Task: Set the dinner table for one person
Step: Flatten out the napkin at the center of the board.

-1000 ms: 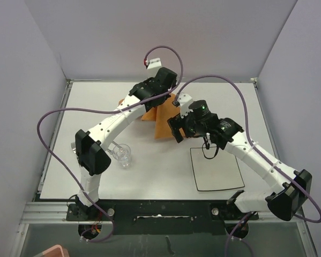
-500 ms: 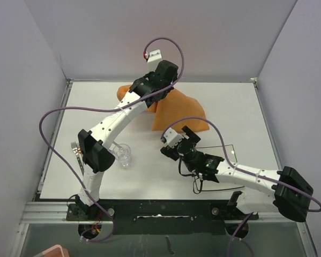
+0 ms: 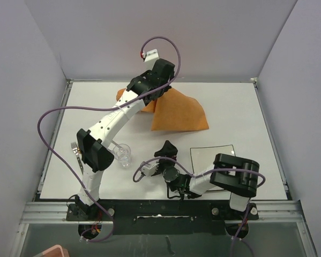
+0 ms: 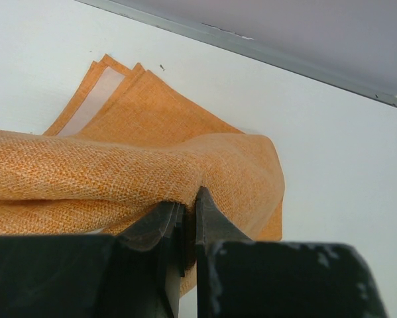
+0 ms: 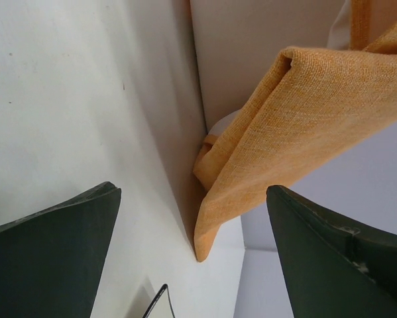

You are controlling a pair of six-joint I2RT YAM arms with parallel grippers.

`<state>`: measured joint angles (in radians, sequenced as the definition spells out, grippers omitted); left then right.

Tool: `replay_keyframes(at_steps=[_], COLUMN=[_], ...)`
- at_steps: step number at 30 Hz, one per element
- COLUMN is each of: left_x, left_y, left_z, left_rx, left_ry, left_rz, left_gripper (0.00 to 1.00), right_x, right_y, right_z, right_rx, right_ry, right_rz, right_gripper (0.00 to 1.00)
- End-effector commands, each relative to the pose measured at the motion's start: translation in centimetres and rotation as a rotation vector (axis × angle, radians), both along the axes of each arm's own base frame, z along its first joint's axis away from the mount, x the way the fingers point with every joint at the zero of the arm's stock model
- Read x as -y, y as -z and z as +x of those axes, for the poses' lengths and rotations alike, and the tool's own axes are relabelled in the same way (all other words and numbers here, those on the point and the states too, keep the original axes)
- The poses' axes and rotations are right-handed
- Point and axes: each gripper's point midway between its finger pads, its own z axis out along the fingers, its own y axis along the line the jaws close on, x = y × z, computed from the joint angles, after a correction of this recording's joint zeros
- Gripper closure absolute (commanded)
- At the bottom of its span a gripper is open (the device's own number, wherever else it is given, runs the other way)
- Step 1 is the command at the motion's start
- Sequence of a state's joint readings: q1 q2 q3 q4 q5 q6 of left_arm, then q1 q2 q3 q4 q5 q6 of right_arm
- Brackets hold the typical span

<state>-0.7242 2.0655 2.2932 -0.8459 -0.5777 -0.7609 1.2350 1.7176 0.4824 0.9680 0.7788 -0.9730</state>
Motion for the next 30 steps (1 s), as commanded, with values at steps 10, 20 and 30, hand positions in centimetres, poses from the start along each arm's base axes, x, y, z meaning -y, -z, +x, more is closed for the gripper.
replay_keyframes(at_steps=[10, 20, 30], left_x=[-0.7, -1.7, -2.2], left_y=[-6.1, -6.4, -6.9], left_z=[-0.1, -0.7, -1.1], left_rx=[0.128, 0.131, 0.141], left_ry=[-0.019, -0.021, -0.013], left_rz=[-0.112, -0.092, -0.079], left_gripper=[1.00, 1.00, 1.00], right_x=[-1.9, 1.0, 1.3], right_y=[-5.8, -11.1, -7.1], right_z=[2.7, 6.6, 10.6], right_rx=[0.264, 0.337, 0.290], right_ry=[0.102, 0.205, 0.292], right_rz=[0.156, 0.270, 0.294], right_gripper=[0.02, 0.01, 0.00])
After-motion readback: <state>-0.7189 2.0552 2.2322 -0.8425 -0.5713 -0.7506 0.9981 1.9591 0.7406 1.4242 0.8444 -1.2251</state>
